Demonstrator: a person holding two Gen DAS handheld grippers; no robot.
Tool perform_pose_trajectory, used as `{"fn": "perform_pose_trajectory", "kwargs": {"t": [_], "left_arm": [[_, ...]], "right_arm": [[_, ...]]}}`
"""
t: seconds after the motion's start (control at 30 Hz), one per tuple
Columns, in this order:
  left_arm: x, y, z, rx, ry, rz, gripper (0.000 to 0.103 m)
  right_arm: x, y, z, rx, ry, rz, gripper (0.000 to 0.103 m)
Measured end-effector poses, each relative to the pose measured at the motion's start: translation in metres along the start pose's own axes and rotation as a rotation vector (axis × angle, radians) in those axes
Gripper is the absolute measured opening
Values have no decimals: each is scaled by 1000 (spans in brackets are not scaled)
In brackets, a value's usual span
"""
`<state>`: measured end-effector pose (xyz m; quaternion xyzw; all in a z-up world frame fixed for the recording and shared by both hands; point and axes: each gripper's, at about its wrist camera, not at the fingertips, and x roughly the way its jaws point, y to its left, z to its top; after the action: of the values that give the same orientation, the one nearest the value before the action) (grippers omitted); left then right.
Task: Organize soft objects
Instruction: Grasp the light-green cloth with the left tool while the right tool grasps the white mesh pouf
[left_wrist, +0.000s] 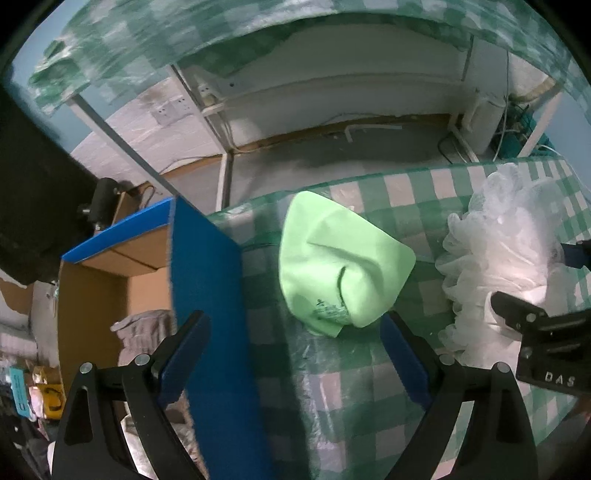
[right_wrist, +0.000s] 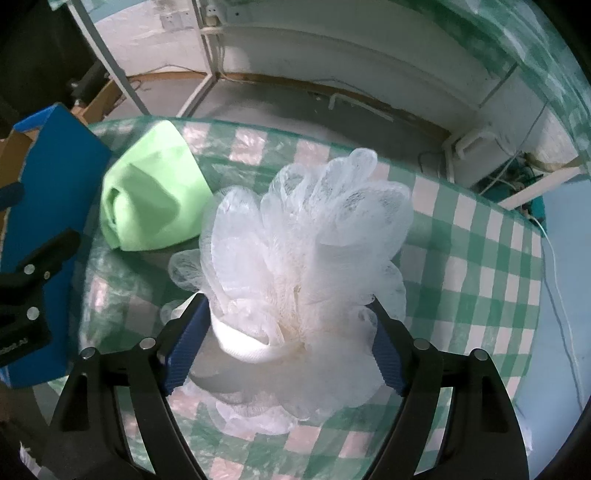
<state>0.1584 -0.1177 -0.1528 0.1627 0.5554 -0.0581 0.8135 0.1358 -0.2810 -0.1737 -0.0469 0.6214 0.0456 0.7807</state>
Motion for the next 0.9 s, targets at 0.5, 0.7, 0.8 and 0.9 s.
{"fn": "perform_pose_trajectory", "kwargs": {"t": [0.5,0.7,0.8,0.9], "left_arm": [[42,-16,19,-5,66,-21,94],[57,-23,25,-11,100,-37,94],[68,-24,27,-24,126,-48,94],[75,-23,26,-49,145,-69,91]], "right_arm": [[40,-14,-17,31,58,16,93],[41,-15,-18,22,50,42,88],[36,-13,-20,-4,37,34,77],[32,-14,-21,-9,27,35,70]]}}
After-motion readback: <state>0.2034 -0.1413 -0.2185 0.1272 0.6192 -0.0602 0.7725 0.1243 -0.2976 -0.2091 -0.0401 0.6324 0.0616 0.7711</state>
